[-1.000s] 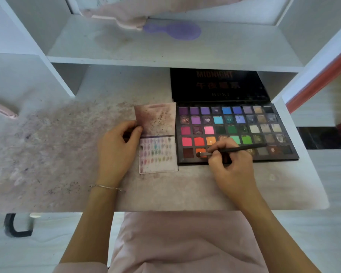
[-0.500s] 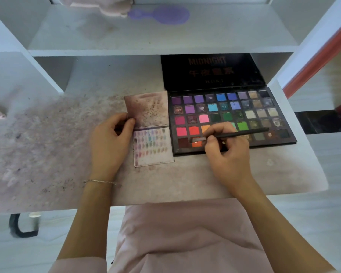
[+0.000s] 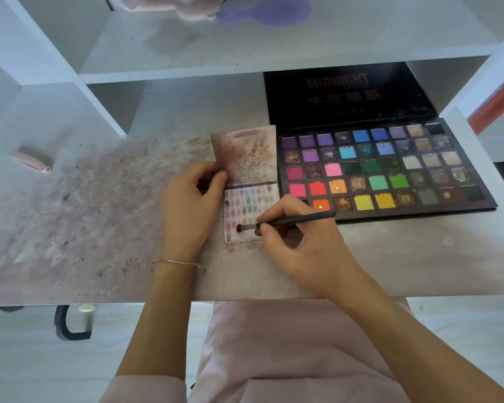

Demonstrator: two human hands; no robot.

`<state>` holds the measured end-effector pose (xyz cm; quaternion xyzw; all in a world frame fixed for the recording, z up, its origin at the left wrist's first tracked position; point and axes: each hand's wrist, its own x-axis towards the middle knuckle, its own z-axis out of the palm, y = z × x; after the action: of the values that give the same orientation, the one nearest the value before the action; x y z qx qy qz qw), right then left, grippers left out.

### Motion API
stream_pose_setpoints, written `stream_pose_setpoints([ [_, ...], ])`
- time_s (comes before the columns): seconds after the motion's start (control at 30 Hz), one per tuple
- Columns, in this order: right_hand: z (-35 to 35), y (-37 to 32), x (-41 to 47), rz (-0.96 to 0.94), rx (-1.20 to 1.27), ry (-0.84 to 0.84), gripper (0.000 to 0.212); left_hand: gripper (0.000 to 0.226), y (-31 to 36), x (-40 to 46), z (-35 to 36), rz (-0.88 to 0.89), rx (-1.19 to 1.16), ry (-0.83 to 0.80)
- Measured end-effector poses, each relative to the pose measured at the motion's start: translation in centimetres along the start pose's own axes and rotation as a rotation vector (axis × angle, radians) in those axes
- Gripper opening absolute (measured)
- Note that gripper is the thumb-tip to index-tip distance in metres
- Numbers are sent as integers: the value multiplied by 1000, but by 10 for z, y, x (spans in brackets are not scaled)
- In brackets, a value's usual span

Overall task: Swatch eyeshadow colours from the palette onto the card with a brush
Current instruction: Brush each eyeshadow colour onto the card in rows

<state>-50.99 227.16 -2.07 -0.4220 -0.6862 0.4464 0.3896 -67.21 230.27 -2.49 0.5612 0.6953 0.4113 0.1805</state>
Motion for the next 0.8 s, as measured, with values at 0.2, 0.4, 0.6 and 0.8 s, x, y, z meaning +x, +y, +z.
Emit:
stream_pose_setpoints([
  [0.2, 1, -1, 2, 0, -28, -52, 10, 14, 1, 0, 0, 2, -7, -5],
  [0.4, 1, 0, 2, -8, -87, -85, 3, 14, 1, 0, 1, -2, -17, 3],
  [0.6, 0, -4, 2, -1, -78, -109, 11, 15, -1, 0, 1, 4, -4, -4],
  [0.8, -2, -3, 1, 20, -53, -143, 17, 14, -1, 1, 1, -18, -21, 0],
])
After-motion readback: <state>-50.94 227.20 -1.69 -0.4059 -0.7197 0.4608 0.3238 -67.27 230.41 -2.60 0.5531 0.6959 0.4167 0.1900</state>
